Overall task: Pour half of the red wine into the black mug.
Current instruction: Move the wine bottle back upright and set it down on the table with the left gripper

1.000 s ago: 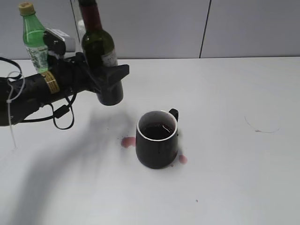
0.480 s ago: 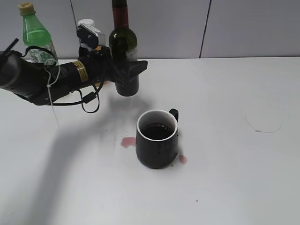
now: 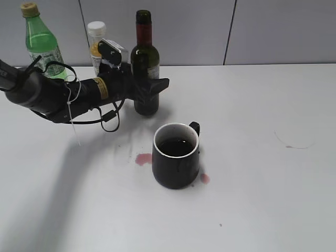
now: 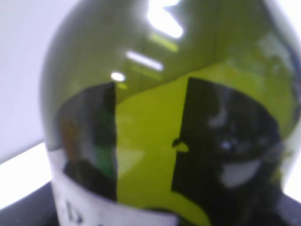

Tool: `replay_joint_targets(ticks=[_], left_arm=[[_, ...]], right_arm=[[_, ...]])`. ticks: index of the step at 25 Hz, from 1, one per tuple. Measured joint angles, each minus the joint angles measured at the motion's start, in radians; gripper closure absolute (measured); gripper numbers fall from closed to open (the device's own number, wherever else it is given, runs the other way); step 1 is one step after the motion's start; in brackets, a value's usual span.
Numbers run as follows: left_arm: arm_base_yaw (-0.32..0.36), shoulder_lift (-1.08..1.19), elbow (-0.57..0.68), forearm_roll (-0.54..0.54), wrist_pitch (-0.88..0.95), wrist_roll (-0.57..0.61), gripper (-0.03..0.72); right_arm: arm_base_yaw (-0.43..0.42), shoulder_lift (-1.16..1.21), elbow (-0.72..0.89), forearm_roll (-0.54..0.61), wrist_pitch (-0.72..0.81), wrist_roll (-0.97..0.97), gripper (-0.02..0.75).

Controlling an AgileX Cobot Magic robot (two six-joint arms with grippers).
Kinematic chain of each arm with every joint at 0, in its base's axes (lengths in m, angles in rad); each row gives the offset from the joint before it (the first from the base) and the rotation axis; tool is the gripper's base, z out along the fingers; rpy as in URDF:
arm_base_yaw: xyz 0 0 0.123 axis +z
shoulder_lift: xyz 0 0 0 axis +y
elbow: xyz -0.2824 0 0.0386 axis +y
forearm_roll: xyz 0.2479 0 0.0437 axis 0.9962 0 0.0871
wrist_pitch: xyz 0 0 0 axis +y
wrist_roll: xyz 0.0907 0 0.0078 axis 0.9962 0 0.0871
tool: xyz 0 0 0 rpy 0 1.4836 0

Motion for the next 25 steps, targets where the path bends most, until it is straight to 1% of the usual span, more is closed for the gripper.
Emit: replay_joint_targets(ticks=[3,10,17,23,25], left_arm=[[0.0,0.018,0.0,-0.008,0.005,0.0,0.138],[0.0,0.033,0.0,-0.092,-0.004,-0.002,0.139],[0.0,0.036,0.0,-0.093,-0.02,-0.002,0.139],[0.0,0.036,0.0,-0.066,-0.065,-0.01,0.139],[0.0,0.036,0.0,-0.064,-0.07,-0.024,0.125]], right_arm=[[0.0,0.0,0.0,0.0,0.0,0.0,0.164],[0.0,0.0,0.0,0.0,0.0,0.0,0.164],[0.0,0.0,0.0,0.0,0.0,0.0,0.164],[0.0,0.0,0.0,0.0,0.0,0.0,0.164],[0.0,0.0,0.0,0.0,0.0,0.0,0.164]])
